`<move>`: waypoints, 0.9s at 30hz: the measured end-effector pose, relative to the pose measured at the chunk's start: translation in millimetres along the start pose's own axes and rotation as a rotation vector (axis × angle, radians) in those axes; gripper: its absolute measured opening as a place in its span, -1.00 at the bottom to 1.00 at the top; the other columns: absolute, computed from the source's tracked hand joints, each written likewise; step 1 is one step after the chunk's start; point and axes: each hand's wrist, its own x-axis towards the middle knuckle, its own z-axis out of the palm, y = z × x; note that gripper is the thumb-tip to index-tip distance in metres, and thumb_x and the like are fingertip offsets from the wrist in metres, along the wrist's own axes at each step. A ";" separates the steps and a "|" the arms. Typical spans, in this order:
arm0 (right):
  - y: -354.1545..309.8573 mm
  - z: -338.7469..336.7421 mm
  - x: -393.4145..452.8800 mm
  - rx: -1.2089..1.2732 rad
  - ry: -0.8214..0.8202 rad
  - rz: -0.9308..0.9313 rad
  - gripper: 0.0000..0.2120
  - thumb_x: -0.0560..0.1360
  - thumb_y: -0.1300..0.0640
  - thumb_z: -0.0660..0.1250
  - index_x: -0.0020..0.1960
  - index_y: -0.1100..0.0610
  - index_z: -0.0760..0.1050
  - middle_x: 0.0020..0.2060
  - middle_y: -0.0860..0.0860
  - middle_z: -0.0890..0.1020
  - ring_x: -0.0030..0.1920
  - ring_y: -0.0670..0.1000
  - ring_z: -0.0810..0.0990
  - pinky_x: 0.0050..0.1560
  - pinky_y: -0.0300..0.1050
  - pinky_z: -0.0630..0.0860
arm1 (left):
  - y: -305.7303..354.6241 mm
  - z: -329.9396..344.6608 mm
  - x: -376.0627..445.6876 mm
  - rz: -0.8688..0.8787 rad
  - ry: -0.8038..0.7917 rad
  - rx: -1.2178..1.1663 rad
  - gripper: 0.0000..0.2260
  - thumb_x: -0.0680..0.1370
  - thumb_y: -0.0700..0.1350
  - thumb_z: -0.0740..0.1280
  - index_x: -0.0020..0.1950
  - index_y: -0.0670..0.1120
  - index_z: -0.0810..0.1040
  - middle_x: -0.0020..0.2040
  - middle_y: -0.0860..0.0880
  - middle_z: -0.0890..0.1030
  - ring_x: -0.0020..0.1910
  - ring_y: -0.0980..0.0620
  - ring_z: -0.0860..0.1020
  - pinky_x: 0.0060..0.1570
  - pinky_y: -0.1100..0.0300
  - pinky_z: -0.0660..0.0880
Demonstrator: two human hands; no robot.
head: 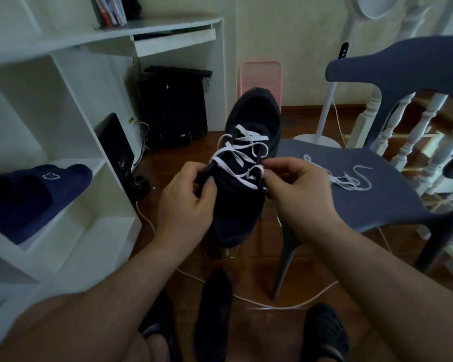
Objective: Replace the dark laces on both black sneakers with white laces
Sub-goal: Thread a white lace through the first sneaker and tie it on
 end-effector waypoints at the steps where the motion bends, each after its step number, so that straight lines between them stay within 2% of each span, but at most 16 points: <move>1: 0.4 0.5 0.4 0.026 -0.009 0.011 -0.88 0.57 0.18 0.46 0.08 0.04 0.70 -0.12 -0.05 0.76 -0.06 -0.07 0.74 0.03 -0.04 0.70 | 0.4 0.3 -0.4 0.015 0.012 0.004 -0.89 0.68 0.04 0.26 0.15 0.08 0.53 -0.15 0.08 0.57 -0.27 0.07 0.56 -0.32 -0.01 0.51; 3: -1.0 0.7 0.2 0.085 -0.031 0.029 -0.91 0.57 0.19 0.47 0.05 0.06 0.69 -0.12 -0.01 0.76 -0.05 -0.03 0.75 0.03 -0.02 0.70 | 0.8 1.6 -0.2 0.045 0.035 0.016 -0.86 0.68 0.07 0.25 0.16 0.07 0.54 -0.13 0.10 0.58 -0.24 0.09 0.56 -0.29 -0.05 0.54; 6: -4.6 0.0 0.6 0.054 -0.023 0.014 -0.97 0.57 0.19 0.46 -0.01 0.09 0.68 -0.18 -0.01 0.75 -0.13 -0.04 0.75 -0.07 -0.11 0.70 | 2.2 4.4 -0.8 0.064 0.042 0.016 -0.85 0.69 0.10 0.25 0.14 0.07 0.54 -0.11 0.12 0.59 -0.20 0.11 0.58 -0.27 -0.06 0.57; 10: -3.0 0.2 2.9 0.024 -0.011 0.067 -0.91 0.64 0.22 0.35 -0.02 0.12 0.61 -0.22 -0.01 0.72 -0.17 -0.04 0.73 -0.09 -0.06 0.71 | -0.8 7.5 1.1 -0.022 0.044 -0.002 -0.91 0.71 0.07 0.27 0.07 0.10 0.52 -0.20 0.11 0.58 -0.26 0.11 0.57 -0.28 -0.10 0.57; 11: -3.1 -0.3 5.9 0.120 -0.015 0.123 -0.89 0.66 0.22 0.30 0.00 0.15 0.59 -0.20 -0.01 0.72 -0.15 -0.01 0.72 -0.05 0.00 0.71 | -2.2 7.1 3.4 -0.067 0.058 -0.018 -0.91 0.71 0.07 0.28 0.05 0.10 0.51 -0.24 0.09 0.57 -0.27 0.11 0.56 -0.27 -0.12 0.57; 13: -4.8 -8.5 17.8 0.467 0.013 0.278 -0.85 0.71 0.18 0.20 0.14 0.20 0.53 -0.05 0.04 0.72 -0.05 0.05 0.73 0.12 0.18 0.66 | -4.4 4.5 9.4 -0.135 0.087 -0.040 -0.89 0.71 0.06 0.28 0.03 0.08 0.51 -0.27 0.06 0.56 -0.30 0.12 0.55 -0.27 -0.10 0.56; 15: -9.0 -24.3 32.0 0.796 0.088 0.392 -0.78 0.74 0.13 0.11 0.29 0.16 0.46 0.07 0.05 0.74 0.06 0.08 0.75 0.20 0.21 0.62 | -4.9 1.2 13.7 -0.144 0.104 -0.020 -0.89 0.71 0.06 0.28 0.03 0.07 0.50 -0.28 0.05 0.55 -0.31 0.15 0.53 -0.32 0.03 0.48; 17: -11.6 -37.2 39.3 0.934 0.079 0.425 -0.79 0.75 0.10 0.08 0.22 0.12 0.45 -0.07 0.04 0.75 0.05 0.09 0.75 0.20 0.19 0.60 | -5.1 -1.6 15.3 -0.130 0.104 0.002 -0.91 0.71 0.05 0.28 0.03 0.10 0.49 -0.28 0.06 0.53 -0.33 0.14 0.52 -0.33 0.08 0.43; 19: -11.7 -38.2 36.4 0.775 -0.016 0.389 -0.82 0.74 0.10 0.11 0.06 0.11 0.45 -0.25 0.03 0.63 -0.09 0.05 0.72 0.12 0.14 0.65 | -5.3 -2.5 14.4 -0.111 0.095 0.013 -0.92 0.71 0.06 0.28 0.04 0.11 0.50 -0.29 0.06 0.53 -0.34 0.11 0.51 -0.33 -0.02 0.49; 21: -6.7 -33.4 29.9 0.219 -0.118 0.198 -0.87 0.72 0.11 0.18 0.05 0.07 0.46 -0.24 0.00 0.55 -0.18 0.00 0.61 -0.04 -0.02 0.64 | -4.8 -1.8 11.7 -0.076 0.081 0.043 -0.93 0.70 0.05 0.28 0.08 0.09 0.52 -0.26 0.05 0.55 -0.33 0.09 0.53 -0.31 -0.09 0.54; 23: -1.1 -27.2 25.8 -0.339 -0.228 -0.055 -0.93 0.70 0.07 0.23 0.07 -0.05 0.48 -0.21 -0.08 0.55 -0.20 -0.09 0.54 -0.14 -0.14 0.51 | -2.4 -1.5 9.1 -0.041 0.072 0.075 -0.93 0.71 0.03 0.28 0.11 0.08 0.52 -0.21 0.07 0.57 -0.30 0.11 0.54 -0.29 -0.08 0.56; 25: 0.7 -23.2 23.6 -0.572 -0.322 -0.149 -0.95 0.67 0.01 0.26 0.12 -0.07 0.48 -0.20 -0.10 0.53 -0.20 -0.14 0.50 -0.20 -0.18 0.40 | -0.2 -0.8 7.7 -0.022 0.066 0.104 -0.93 0.71 0.02 0.28 0.11 0.07 0.53 -0.17 0.10 0.58 -0.25 0.13 0.56 -0.26 -0.06 0.57; 27: 0.6 -23.5 24.4 -0.650 -0.327 -0.217 -0.92 0.66 0.00 0.30 0.09 -0.02 0.51 -0.24 -0.12 0.51 -0.23 -0.16 0.46 -0.24 -0.21 0.34 | 0.2 0.0 7.4 -0.022 0.060 0.117 -0.91 0.70 0.03 0.28 0.12 0.06 0.54 -0.16 0.10 0.58 -0.24 0.12 0.56 -0.25 -0.10 0.57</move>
